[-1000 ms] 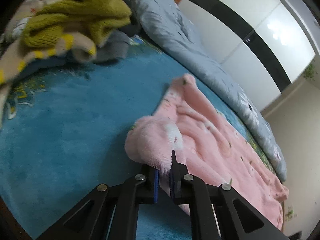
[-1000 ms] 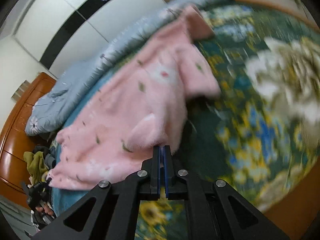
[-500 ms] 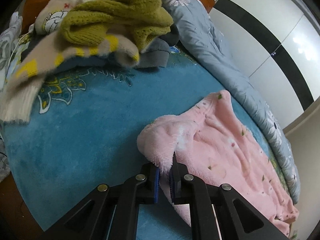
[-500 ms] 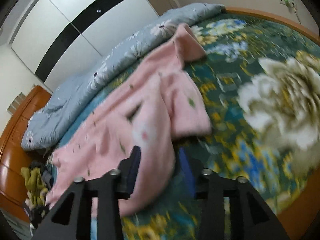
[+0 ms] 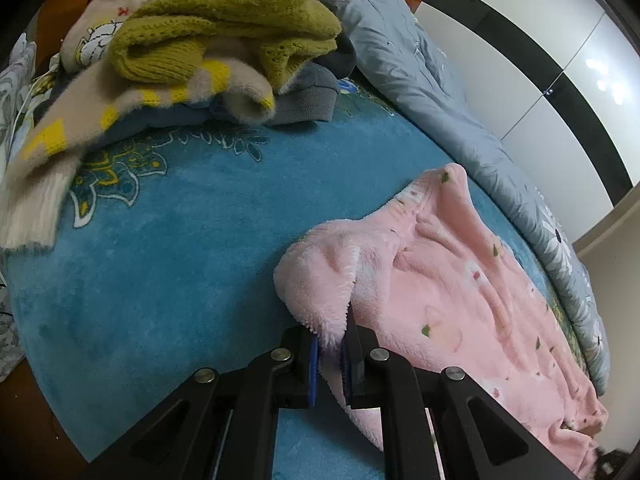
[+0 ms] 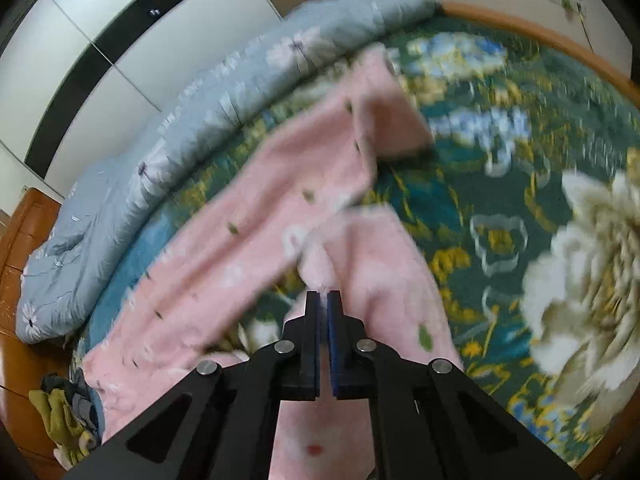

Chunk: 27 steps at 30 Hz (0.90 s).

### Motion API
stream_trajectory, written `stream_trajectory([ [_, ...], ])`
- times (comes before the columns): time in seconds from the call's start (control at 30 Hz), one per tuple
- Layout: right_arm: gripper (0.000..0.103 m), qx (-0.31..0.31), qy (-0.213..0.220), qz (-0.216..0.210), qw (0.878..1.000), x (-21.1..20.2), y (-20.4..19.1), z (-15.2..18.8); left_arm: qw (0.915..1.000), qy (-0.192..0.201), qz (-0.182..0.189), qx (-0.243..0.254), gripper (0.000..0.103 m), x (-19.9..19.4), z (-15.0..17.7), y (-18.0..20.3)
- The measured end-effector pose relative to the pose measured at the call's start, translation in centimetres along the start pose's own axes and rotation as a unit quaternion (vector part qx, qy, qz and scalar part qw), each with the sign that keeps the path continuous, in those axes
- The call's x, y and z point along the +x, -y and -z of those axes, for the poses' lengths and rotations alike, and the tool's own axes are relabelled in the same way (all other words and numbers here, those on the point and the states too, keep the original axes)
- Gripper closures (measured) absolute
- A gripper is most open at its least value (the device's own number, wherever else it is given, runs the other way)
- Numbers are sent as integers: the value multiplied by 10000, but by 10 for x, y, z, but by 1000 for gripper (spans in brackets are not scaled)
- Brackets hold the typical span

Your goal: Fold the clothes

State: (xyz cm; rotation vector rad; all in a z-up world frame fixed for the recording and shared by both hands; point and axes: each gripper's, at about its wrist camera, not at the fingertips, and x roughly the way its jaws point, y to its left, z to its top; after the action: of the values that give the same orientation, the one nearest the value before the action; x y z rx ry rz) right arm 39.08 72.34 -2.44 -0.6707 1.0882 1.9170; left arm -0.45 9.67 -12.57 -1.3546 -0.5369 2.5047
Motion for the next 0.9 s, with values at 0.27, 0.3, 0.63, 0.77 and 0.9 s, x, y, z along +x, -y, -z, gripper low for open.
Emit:
stream_trajectory([
  [0.27,100,-381,1808,-970,9780,-137,8,-27,9998,-45,155,-68,91,0,-1,0],
  [0.3,100,-401,1886,-974,9764,-144,18,-19,9998,-51,173,-84,91,0,-1,0],
  [0.63,100,1106,343,56,9933,-77,184,94,9998,-88,105,-167,91,1,0,-3],
  [0.77,100,1299,452,160,9904,-86,209,103,9997,-109,76,-206,91,1,0,-5],
  [0.9,97,1584,843,-52,9838,-93,219,91,9998,-84,24,-161,91,1,1,-3],
])
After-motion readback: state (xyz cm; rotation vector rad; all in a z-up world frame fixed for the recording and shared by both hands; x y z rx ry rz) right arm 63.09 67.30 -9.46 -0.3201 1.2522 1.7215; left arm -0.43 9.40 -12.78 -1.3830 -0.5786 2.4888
